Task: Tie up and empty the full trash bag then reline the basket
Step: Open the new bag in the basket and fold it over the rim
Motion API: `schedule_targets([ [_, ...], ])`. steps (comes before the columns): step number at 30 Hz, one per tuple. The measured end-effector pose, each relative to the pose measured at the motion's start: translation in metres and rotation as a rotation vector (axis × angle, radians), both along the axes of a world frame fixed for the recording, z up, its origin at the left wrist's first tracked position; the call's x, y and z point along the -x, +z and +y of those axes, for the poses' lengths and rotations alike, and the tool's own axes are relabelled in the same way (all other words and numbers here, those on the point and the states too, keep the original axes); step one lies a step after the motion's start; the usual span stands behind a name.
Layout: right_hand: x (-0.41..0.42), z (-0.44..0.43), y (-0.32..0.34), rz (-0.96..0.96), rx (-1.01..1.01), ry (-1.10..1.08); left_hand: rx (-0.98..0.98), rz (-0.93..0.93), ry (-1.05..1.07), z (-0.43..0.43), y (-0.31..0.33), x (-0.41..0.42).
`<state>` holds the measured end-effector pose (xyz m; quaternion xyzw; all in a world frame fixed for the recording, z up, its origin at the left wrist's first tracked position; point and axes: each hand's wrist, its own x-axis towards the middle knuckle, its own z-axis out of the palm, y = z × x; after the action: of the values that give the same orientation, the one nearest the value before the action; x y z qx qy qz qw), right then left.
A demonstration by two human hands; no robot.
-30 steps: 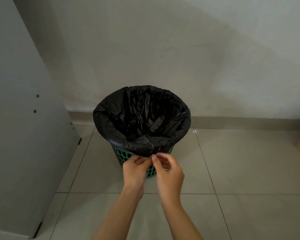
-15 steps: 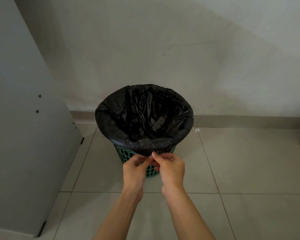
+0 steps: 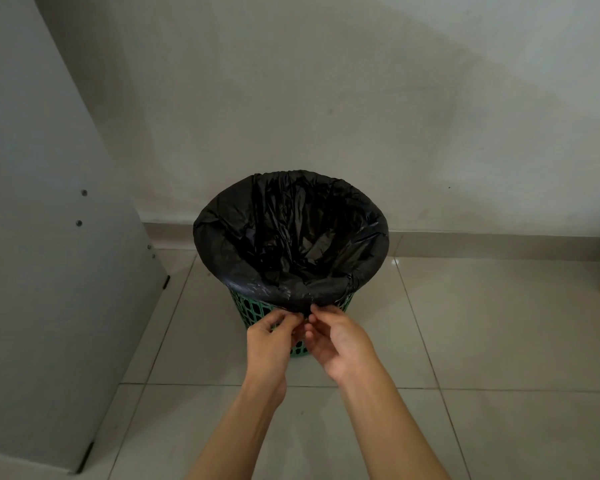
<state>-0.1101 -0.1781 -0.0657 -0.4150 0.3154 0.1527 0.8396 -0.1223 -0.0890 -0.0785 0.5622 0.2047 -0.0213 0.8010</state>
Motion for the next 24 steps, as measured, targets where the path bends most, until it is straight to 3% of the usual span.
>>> schedule_targets([
  [8,-0.004,-0.011,0.001,0.001,-0.104,0.043,0.26,0.128,-0.061,0.004,-0.002,-0.002],
  [13,-0.004,-0.013,0.004,0.008,-0.112,0.086,0.334,0.201,0.091,-0.003,-0.004,-0.002],
  [18,-0.004,-0.012,0.003,0.008,-0.116,0.079,0.079,0.134,0.262,-0.011,-0.001,-0.001],
  [24,-0.005,-0.013,0.003,0.013,-0.118,0.133,-0.156,0.085,0.163,-0.011,0.003,0.001],
])
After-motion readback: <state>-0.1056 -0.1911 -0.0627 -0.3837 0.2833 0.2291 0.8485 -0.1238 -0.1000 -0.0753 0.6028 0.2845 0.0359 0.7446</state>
